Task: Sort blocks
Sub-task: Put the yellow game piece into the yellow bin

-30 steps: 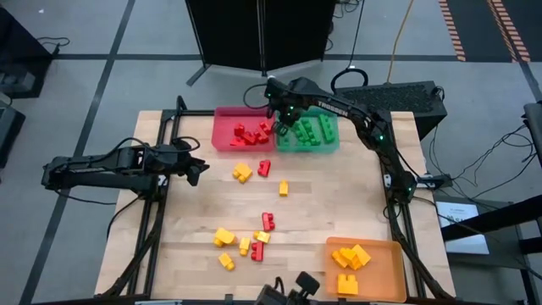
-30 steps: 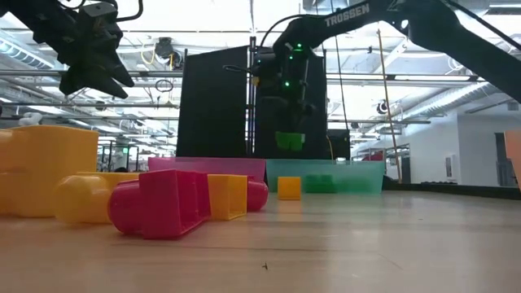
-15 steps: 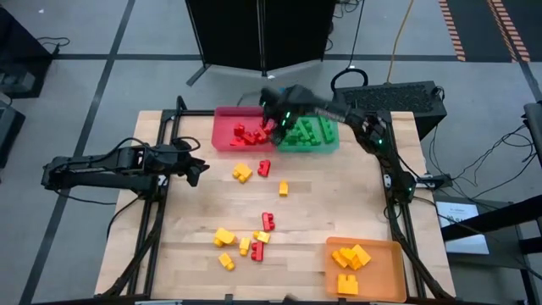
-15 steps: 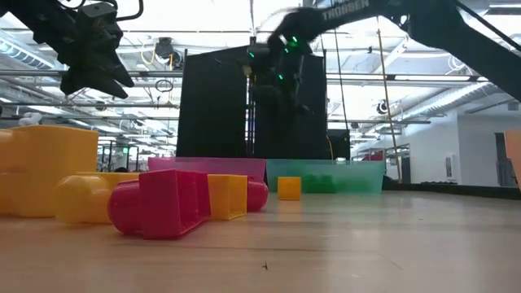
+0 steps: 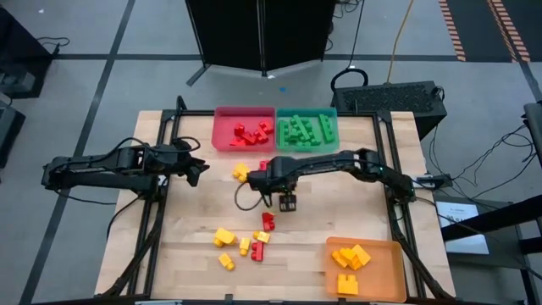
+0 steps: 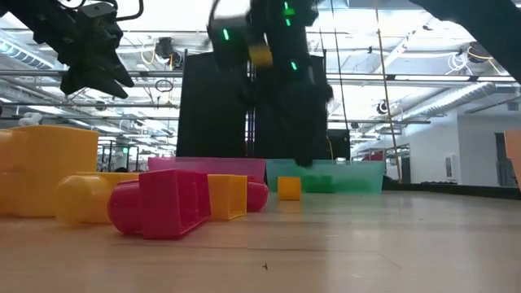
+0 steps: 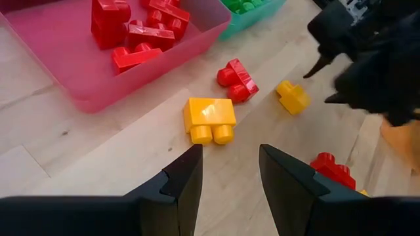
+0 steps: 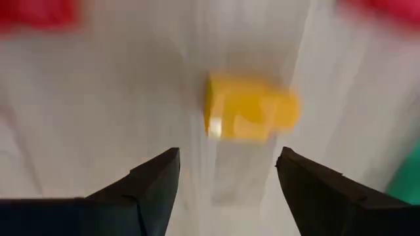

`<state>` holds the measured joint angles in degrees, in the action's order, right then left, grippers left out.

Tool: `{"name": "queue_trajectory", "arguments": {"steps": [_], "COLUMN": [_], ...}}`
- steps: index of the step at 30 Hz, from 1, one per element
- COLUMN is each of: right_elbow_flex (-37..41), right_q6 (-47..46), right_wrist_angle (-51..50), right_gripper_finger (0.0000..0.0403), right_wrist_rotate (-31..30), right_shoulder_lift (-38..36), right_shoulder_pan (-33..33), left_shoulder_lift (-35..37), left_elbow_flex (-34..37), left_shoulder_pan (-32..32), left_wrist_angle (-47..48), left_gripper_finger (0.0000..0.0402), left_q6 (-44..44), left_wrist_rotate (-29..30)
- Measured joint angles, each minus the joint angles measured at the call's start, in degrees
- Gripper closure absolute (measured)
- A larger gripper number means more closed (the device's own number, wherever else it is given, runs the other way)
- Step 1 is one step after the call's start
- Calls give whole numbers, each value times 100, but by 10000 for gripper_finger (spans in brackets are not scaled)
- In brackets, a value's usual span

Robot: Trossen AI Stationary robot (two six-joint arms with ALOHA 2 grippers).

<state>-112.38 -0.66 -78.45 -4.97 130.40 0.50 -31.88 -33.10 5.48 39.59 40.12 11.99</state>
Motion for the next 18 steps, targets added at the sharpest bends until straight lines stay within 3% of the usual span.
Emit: {"name": "queue_trajectory", "arguments": {"steps": [8, 12, 18], "right_elbow_flex": [503, 505, 499], "right_q6": [-2182, -3526, -4273], "right_wrist_angle": [-158, -34, 590], "right_gripper_finger": [160, 160, 160], "right_wrist_rotate": [241, 743, 615], "right_shoulder_lift": [10, -62, -702], "right_shoulder_pan": [-12, -49, -44], "left_shoulder_lift": [0, 0, 2], "left_elbow_flex": [0, 0, 0], "left_shoulder_pan": [0, 0, 0], "left_wrist_angle": [0, -2, -4], "left_gripper_finger": [249, 249, 249], "left_q6": [2, 4, 5], "left_wrist_rotate": [-4, -10, -31]}}
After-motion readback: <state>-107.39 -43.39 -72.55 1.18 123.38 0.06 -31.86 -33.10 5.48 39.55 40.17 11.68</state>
